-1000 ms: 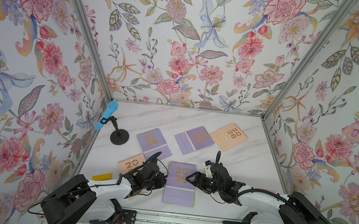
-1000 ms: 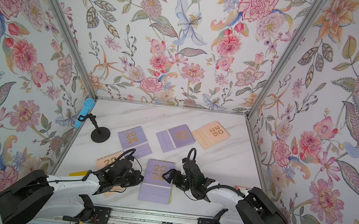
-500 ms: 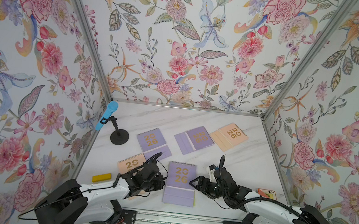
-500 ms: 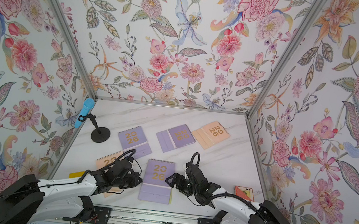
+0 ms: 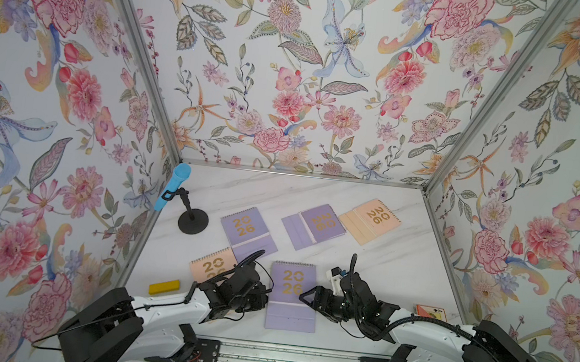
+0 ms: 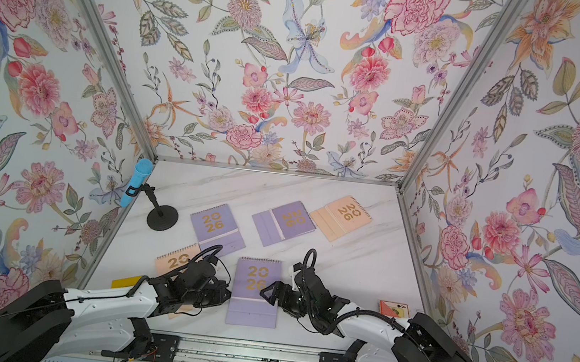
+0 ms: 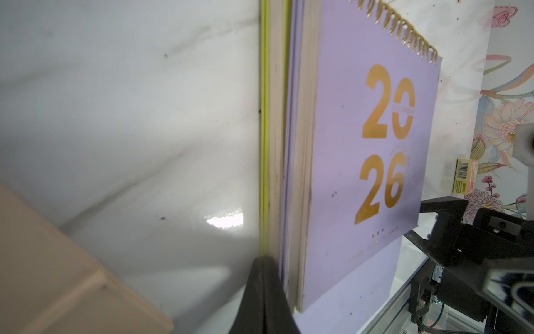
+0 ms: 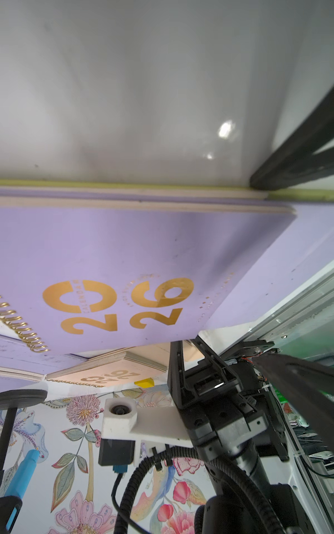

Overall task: Stack the calendars
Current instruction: Adjust the calendars at the calendar, then pick up the calendar at the center of the board.

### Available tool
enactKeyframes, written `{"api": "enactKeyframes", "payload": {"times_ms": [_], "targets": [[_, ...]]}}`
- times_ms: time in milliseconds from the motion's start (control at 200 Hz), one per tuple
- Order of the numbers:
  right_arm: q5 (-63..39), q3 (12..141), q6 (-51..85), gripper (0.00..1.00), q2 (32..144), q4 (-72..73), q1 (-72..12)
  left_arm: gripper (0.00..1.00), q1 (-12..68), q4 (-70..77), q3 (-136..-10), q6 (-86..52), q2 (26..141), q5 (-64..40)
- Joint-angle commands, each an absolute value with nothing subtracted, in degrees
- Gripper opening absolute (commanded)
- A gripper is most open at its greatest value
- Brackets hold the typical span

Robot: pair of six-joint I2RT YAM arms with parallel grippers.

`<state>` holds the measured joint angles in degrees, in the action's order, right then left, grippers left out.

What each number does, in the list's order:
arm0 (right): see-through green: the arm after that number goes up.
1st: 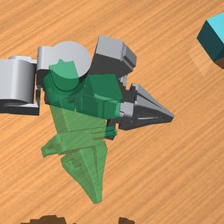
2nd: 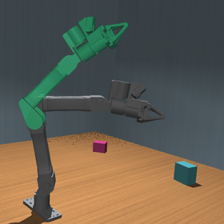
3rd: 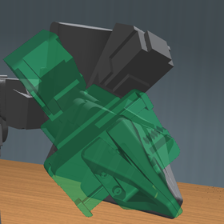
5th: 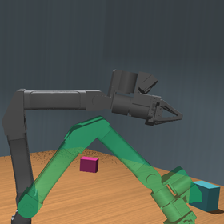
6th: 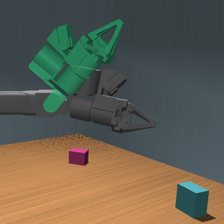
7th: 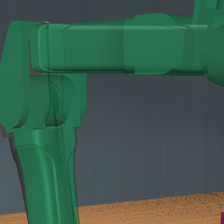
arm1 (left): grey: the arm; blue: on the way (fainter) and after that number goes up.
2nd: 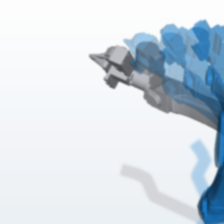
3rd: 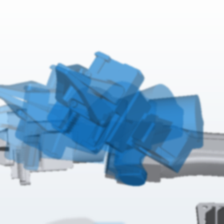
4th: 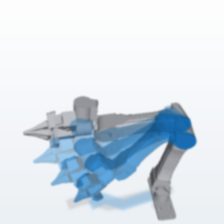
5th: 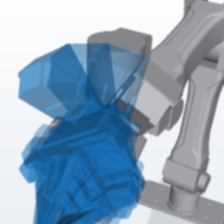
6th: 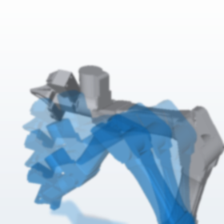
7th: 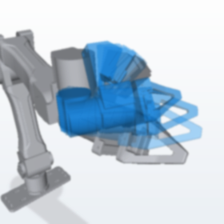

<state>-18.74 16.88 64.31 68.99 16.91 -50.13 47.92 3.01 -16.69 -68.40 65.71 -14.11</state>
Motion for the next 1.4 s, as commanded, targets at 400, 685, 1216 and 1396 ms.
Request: {"api": "enactKeyframes", "payload": {"times_ms": [400,685,1216,1396], "targets": [[-26.50,16.07,57.57,0.90,55.37,-1.66,-19.25,0.00,29.36,-10.25,-37.30,-48.71,74.44,-18.24],[-28.48,27.60,51.83,0.90,71.48,-0.79,-10.99,0.00,22.50,-10.95,-65.01,-40.03,99.59,-21.23],[-28.64,44.12,57.52,0.89,95.98,9.01,-13.60,0.00,19.58,-9.18,-103.78,-42.81,135.86,-28.77],[-27.26,48.76,59.31,0.89,101.32,9.58,-15.73,0.00,19.65,-9.66,-111.98,-44.64,142.21,-31.12]]}}
